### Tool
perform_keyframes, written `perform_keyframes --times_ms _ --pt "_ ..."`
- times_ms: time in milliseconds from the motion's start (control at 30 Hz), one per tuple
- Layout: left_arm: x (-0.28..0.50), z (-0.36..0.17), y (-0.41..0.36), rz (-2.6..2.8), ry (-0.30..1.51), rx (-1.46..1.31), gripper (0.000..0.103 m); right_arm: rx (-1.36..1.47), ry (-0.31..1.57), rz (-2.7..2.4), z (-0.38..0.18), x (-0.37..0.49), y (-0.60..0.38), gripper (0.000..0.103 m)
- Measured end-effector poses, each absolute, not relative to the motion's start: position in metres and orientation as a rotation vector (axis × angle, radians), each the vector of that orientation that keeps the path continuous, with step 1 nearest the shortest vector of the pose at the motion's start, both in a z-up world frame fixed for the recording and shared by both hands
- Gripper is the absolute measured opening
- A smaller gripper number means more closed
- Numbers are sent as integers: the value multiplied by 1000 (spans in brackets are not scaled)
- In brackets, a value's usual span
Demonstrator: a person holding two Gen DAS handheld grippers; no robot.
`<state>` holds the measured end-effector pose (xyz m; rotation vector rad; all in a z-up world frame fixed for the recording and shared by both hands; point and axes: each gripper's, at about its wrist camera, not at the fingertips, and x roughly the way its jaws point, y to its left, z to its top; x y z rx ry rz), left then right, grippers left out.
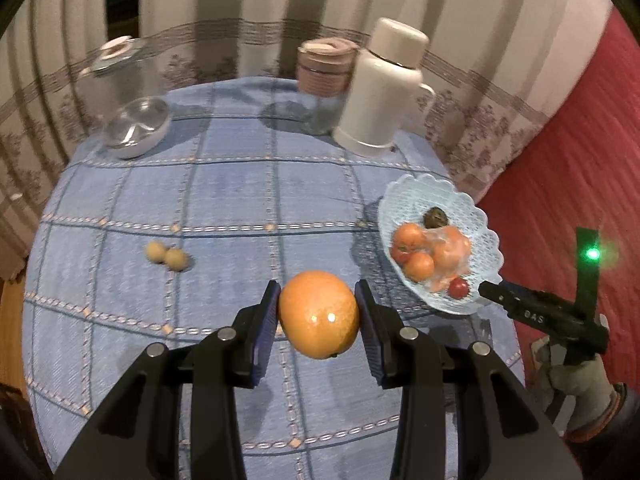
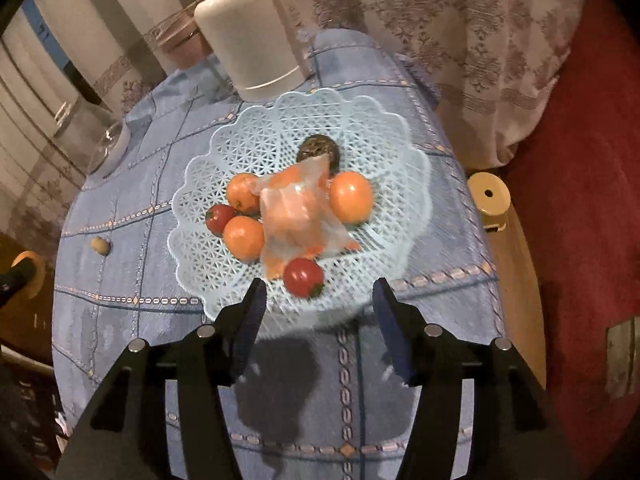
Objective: Organize fruits
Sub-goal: 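Lower the orange into the basket with the left tool and open it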
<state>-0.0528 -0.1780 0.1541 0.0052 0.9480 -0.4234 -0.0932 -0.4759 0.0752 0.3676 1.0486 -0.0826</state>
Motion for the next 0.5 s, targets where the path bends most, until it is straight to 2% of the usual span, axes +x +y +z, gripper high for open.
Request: perform_keyframes --times_ms 500 --pt "-39 130 -279 -590 983 103 39 428 1044 -109 82 -143 -487 57"
